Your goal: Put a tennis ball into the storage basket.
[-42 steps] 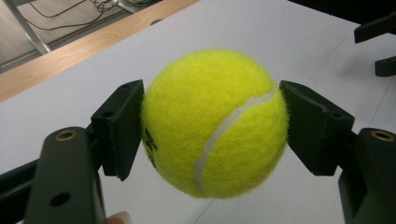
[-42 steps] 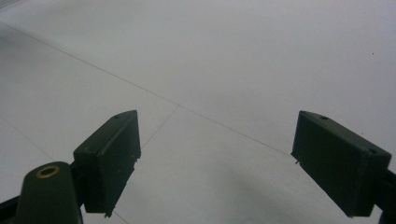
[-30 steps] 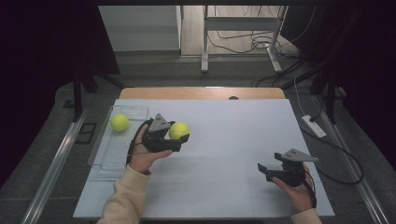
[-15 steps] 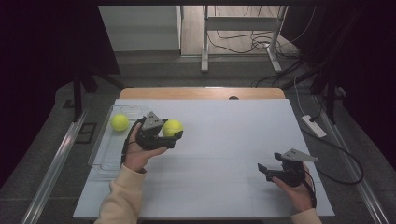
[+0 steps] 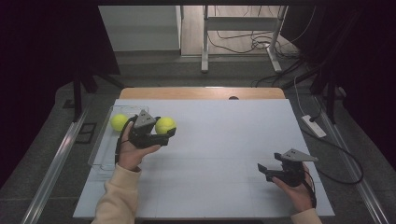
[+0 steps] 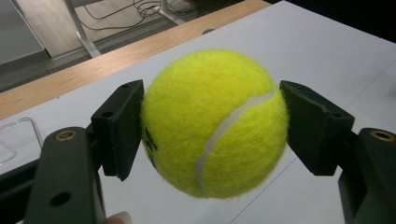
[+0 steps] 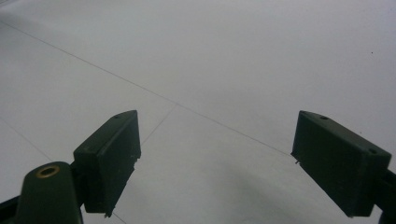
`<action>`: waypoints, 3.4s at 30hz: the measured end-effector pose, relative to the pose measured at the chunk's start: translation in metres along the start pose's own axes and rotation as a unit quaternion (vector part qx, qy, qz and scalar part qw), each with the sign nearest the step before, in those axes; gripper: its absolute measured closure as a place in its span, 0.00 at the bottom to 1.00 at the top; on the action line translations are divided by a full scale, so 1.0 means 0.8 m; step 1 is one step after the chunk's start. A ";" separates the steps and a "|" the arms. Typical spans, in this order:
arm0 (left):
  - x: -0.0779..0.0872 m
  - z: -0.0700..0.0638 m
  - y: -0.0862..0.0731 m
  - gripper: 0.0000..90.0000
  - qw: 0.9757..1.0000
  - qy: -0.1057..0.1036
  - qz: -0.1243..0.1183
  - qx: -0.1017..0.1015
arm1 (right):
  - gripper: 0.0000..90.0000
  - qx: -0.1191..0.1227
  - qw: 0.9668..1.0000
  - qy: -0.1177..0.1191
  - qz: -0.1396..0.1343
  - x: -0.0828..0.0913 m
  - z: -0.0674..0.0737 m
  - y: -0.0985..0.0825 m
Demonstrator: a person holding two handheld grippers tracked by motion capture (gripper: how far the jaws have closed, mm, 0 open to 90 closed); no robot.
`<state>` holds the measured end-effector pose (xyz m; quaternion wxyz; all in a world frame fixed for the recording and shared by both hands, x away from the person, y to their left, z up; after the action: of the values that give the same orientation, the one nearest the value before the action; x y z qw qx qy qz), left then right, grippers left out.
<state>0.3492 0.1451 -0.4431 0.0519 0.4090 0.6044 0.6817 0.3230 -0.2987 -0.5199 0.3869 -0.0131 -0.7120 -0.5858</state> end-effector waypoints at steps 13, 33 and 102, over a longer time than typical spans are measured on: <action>0.008 0.006 -0.003 0.30 1.000 0.008 0.000 0.006 | 0.17 -0.002 1.000 -0.002 -0.004 0.002 -0.001 0.000; 0.023 0.029 -0.011 0.30 0.999 0.045 0.001 0.024 | 0.17 0.000 1.000 -0.004 -0.002 0.001 -0.002 0.000; 0.100 0.148 -0.077 0.30 0.973 0.178 0.001 0.144 | 0.17 -0.003 1.000 -0.001 -0.007 0.004 -0.003 0.002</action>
<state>0.3441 0.2990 -0.4647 -0.1162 0.2846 0.6953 0.6497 0.3227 -0.3013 -0.5168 0.3817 -0.0097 -0.7110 -0.5905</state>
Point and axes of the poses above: each handheld gripper's, and its own axes: x roughly backward along the jaws, y roughly out of its top, z roughly to its left, the point moved 3 cm from there along -x, roughly forward along the jaws, and after that the axes turned 4 degrees about -y, right-handed, at the moved point
